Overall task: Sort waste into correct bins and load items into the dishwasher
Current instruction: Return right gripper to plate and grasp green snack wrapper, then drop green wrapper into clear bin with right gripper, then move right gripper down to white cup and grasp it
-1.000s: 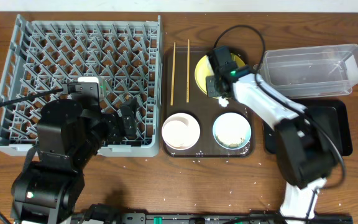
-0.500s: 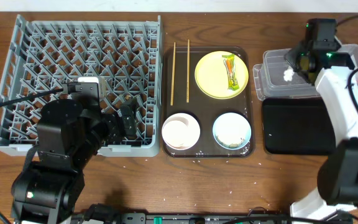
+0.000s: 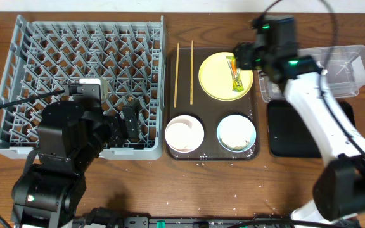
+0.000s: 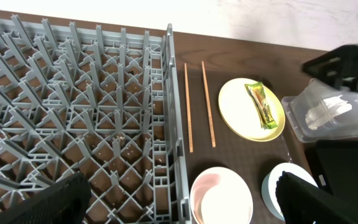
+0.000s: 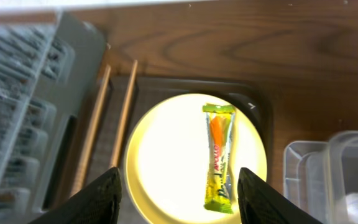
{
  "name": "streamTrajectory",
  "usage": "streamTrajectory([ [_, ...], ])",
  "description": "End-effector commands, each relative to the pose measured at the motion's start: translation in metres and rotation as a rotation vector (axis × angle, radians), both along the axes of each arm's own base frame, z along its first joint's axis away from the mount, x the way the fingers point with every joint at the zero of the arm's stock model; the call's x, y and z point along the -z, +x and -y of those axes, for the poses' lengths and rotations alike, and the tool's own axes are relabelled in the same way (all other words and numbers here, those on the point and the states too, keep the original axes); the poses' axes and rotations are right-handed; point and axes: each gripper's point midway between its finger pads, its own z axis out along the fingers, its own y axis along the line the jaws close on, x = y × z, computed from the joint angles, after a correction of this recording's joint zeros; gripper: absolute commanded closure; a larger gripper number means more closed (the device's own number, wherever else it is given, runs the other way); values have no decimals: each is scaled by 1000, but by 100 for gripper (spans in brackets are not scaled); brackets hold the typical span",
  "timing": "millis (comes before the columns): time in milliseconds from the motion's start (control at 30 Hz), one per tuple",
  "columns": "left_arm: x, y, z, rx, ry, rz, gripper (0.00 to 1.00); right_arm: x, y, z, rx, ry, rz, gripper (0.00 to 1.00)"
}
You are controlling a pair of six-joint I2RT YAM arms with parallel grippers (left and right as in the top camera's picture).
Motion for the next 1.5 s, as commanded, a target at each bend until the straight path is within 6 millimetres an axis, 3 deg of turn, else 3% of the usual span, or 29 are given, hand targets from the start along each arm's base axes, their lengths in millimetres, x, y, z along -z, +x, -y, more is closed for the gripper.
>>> streamTrajectory([
  [0, -10, -1, 1, 10, -6, 25, 4, 60, 17, 2, 50, -285, -13, 43],
  [100, -10, -1, 1, 10, -6, 25, 4, 118, 33, 0, 79, -355, -41, 43],
  [133, -10, -1, 1, 10, -6, 25, 4, 147, 30, 0, 83, -357, -97, 45],
  [200, -10, -1, 1, 10, -6, 25, 4, 171, 25, 2, 84, -371, -147, 48],
  [300, -10, -1, 1, 10, -6, 25, 4, 190, 18, 5, 96, -375, -195, 87],
  [333, -10, -1, 1, 10, -6, 25, 4, 188, 18, 5, 99, -370, -198, 95],
  [400, -10, -1, 1, 10, -6, 25, 4, 170, 16, -1, 85, -333, -186, 99],
  [533, -10, -1, 1, 10, -6, 25, 4, 88, 8, 4, 179, -116, -152, 99],
  [567, -10, -1, 1, 10, -6, 25, 4, 79, 8, 7, 199, -90, -148, 99],
  [600, -10, -1, 1, 10, -6, 25, 4, 55, 7, 20, 274, -31, -127, 99],
  [700, -10, -1, 1, 10, -6, 25, 4, 28, 6, 58, 444, 54, -105, 99],
  [733, -10, -1, 1, 10, -6, 25, 4, 25, 4, 75, 528, 71, -107, 99],
  [767, -10, -1, 1, 10, -6, 25, 4, 26, 0, 111, 700, 76, -116, 99],
  [800, -10, -1, 1, 10, -6, 25, 4, 30, -4, 133, 799, 76, -123, 99],
  [900, -10, -1, 1, 10, -6, 25, 4, 56, -4, 179, 954, 92, -169, 99],
  [933, -10, -1, 1, 10, -6, 25, 4, 63, -4, 185, 967, 87, -182, 99],
  [967, -10, -1, 1, 10, -6, 25, 4, 84, -7, 199, 983, 58, -232, 72],
  [1000, -10, -1, 1, 10, -6, 25, 4, 88, -7, 199, 955, 43, -246, 57],
  [1067, -10, -1, 1, 10, -6, 25, 4, 87, -6, 193, 836, 22, -265, 39],
  [1133, -10, -1, 1, 10, -6, 25, 4, 69, -8, 172, 693, 71, -271, 38],
  [1200, -10, -1, 1, 10, -6, 25, 4, 35, -11, 128, 446, 168, -239, 41],
  [1333, -10, -1, 1, 10, -6, 25, 4, -12, -31, 52, -10, 263, -160, 43],
  [1367, -10, -1, 1, 10, -6, 25, 4, -20, -40, 34, -106, 286, -153, 44],
  [1400, -10, -1, 1, 10, -7, 25, 4, -28, -60, 2, -251, 313, -165, 45],
  [1467, -9, -2, 1, 11, -6, 20, 4, -23, -78, -20, -327, 301, -211, 46],
])
